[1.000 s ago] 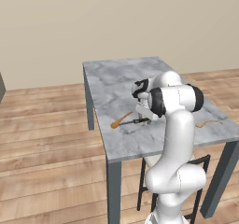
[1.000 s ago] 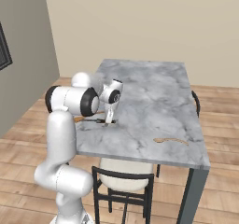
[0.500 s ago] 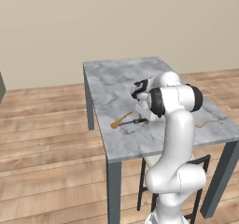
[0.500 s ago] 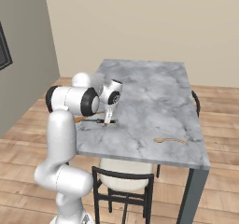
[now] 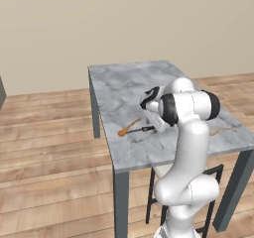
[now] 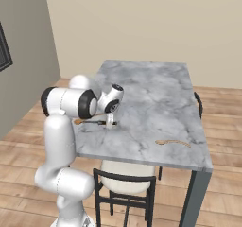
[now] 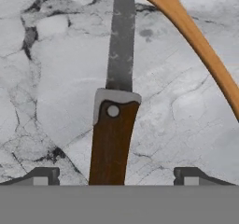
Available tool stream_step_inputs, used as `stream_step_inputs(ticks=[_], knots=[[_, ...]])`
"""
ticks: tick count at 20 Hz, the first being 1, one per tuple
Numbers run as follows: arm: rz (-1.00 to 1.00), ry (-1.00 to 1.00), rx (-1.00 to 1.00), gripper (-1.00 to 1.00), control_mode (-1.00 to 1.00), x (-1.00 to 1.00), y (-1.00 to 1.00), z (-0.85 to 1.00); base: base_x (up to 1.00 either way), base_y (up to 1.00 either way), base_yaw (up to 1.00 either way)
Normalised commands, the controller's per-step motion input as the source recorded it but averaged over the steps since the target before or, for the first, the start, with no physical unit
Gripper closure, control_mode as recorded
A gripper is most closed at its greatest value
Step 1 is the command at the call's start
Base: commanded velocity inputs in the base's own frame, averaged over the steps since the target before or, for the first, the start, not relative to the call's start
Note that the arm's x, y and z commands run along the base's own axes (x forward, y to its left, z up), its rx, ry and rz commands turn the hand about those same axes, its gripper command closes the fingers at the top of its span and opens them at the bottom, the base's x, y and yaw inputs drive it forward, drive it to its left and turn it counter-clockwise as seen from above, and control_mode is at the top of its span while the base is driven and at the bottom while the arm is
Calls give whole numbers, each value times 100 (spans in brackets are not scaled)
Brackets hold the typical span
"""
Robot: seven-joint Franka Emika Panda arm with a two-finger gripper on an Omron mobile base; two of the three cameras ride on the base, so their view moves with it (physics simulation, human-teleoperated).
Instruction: Pick up the metallic utensils from the counter and place them in the open drawer. Make sure not to pick up any wooden utensils.
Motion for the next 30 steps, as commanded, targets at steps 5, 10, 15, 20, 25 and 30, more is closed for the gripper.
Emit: stream_step_inputs(ticks=[5,10,15,20,25,30], knots=[[0,-14,0,-100,-100,-14,-1,-47,0,0,0],[0,7,-8,-100,-100,-6,0,-49,0,0,0],[0,15,-10,-100,-100,0,0,-31,0,0,0],[0,9,-1,-100,-100,0,0,-23,0,0,0],[0,2,0,-100,-100,-5,-4,-35,0,0,0],[0,6,0,-100,-100,-2,-2,-23,0,0,0]])
